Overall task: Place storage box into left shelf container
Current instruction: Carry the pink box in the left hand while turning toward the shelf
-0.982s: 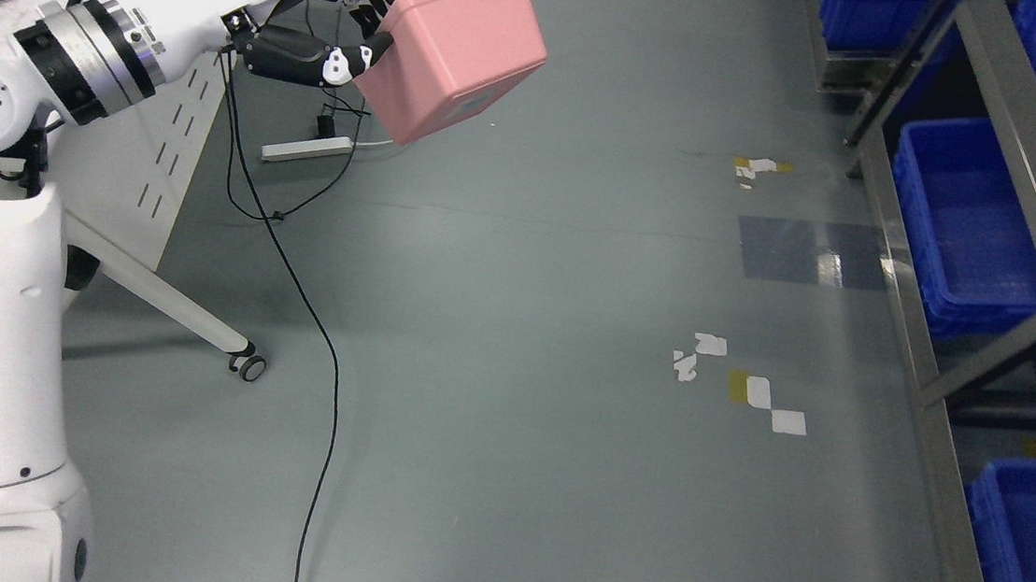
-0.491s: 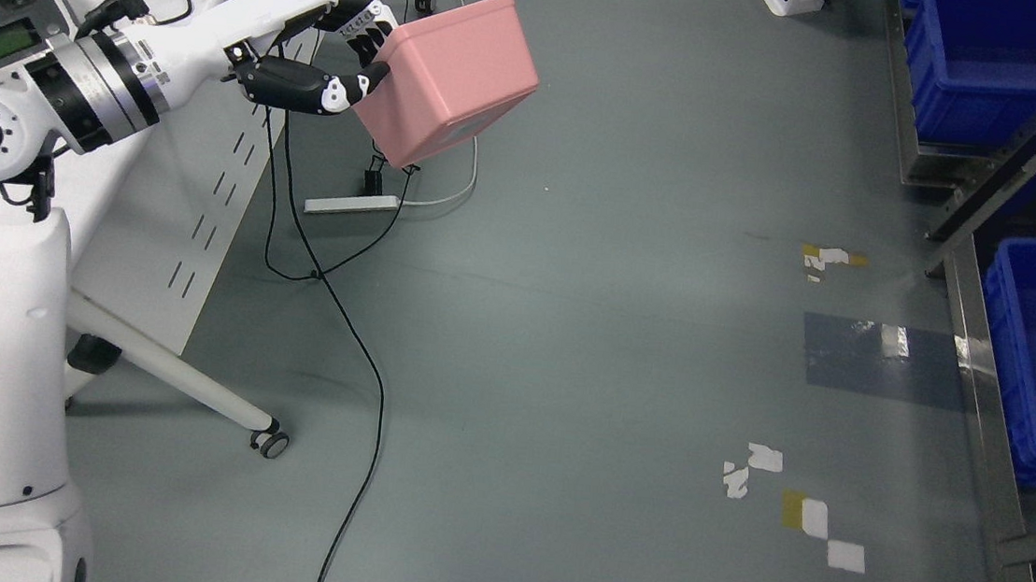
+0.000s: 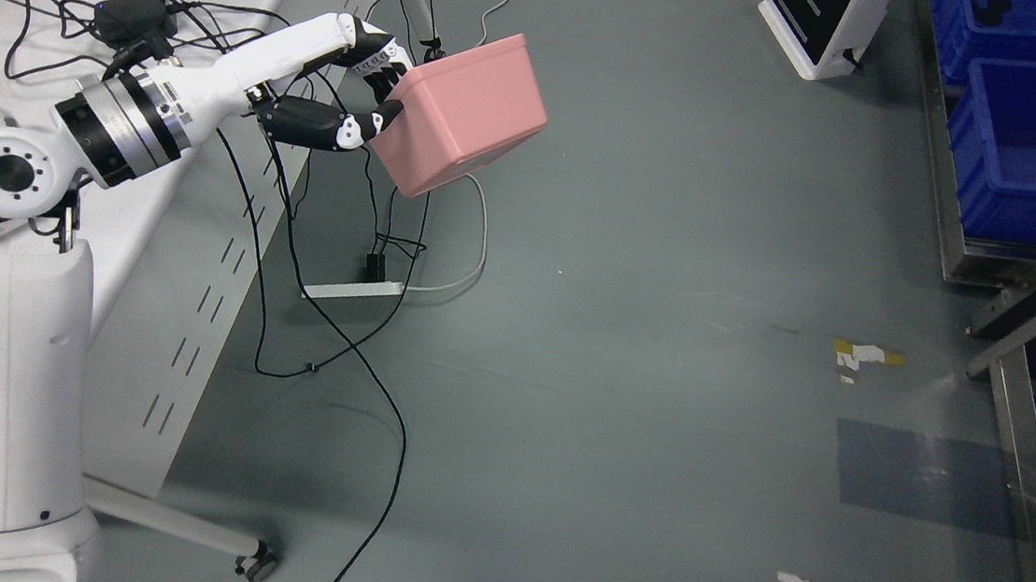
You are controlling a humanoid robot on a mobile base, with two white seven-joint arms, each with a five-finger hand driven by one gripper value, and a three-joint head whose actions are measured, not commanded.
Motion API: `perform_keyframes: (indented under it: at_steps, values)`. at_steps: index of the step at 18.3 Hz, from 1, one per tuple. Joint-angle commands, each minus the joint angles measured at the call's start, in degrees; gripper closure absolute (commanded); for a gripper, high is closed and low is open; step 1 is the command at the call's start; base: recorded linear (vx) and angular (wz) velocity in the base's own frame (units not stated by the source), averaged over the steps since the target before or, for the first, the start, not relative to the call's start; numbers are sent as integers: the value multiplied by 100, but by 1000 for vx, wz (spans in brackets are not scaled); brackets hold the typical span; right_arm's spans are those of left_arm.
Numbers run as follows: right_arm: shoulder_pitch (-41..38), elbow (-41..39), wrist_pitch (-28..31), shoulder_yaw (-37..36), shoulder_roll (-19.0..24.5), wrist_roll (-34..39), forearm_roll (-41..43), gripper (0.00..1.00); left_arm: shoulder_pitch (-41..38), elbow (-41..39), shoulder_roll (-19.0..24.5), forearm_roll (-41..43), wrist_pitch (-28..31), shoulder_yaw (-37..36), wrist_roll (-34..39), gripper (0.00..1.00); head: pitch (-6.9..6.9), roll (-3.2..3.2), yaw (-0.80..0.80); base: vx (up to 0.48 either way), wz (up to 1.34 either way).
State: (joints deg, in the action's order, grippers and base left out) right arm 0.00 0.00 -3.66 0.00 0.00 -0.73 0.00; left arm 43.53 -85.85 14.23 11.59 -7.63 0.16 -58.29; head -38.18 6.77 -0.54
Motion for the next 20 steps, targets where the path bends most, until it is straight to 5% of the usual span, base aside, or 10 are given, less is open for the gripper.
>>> perform_keyframes:
  at_steps: [1,20]
  values:
    - [35,-100,-3,-17,-100,-6,9,0,-354,-2,-87,1,-317,343,-7,99,0,0,0,459,63]
    - [35,-100,-3,-17,-100,2,9,0,-855,15,-764,-8,-933,160,28,98,0,0,0,379,-494]
